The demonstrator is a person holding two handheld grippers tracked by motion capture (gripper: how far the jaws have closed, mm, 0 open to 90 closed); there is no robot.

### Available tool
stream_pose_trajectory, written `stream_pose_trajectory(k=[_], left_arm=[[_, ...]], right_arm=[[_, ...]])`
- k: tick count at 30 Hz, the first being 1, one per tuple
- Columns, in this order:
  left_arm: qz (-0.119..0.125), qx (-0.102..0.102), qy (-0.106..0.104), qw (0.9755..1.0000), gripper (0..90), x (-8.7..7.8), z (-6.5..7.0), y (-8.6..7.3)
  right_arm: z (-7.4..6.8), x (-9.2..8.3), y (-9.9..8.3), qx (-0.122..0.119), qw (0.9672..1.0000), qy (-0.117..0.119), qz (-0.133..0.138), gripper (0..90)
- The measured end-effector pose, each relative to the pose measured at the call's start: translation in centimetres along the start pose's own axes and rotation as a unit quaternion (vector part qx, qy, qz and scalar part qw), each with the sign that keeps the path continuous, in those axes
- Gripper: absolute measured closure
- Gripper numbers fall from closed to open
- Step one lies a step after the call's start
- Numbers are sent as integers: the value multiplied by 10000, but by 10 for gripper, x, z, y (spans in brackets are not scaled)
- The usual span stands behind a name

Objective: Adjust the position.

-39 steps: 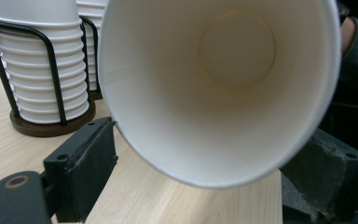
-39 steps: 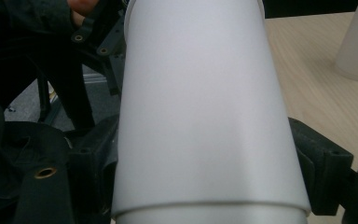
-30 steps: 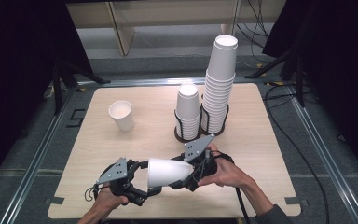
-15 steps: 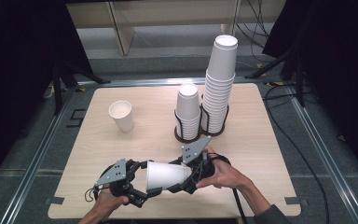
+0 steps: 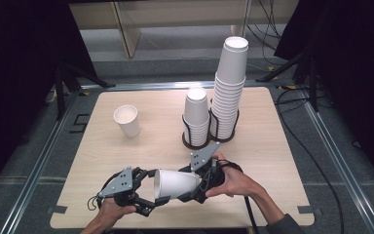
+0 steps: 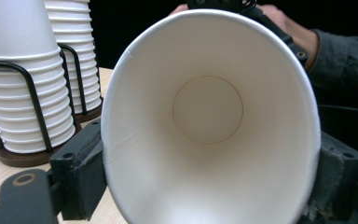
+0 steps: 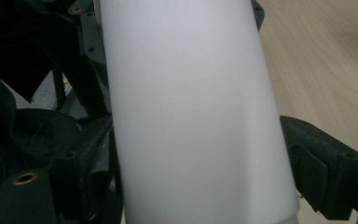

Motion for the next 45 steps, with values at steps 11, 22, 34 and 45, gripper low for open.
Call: stream_pose_trajectory(k=[11,22,34,45], left_arm=[[-705,-145,427,9965,143,0,-7,-8],[-1221,-206,697,9899,143,5,-2,-13],[-1064,-289,561,9923,125,5,0,-10],[40,-1001,436,9940,53,-4,-9,4]], right_arm=[[2,-8,2,-317,9916,-1111,-589,160],[-6,21,4,-732,9794,-1486,-1154,157],[-4,35,-2,-734,9786,-1454,-1255,209],[0,21,8,-342,9956,-864,-94,227]])
Point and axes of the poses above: each handheld gripper's, and its own axes: x roughly forward along the jaws, y roughly out of its top, z roughly to its right, the point moved 8 cm from there along x, roughly forward along the jaws, and after that the axes turned 11 degrees about -z, right-handed, at the moved point
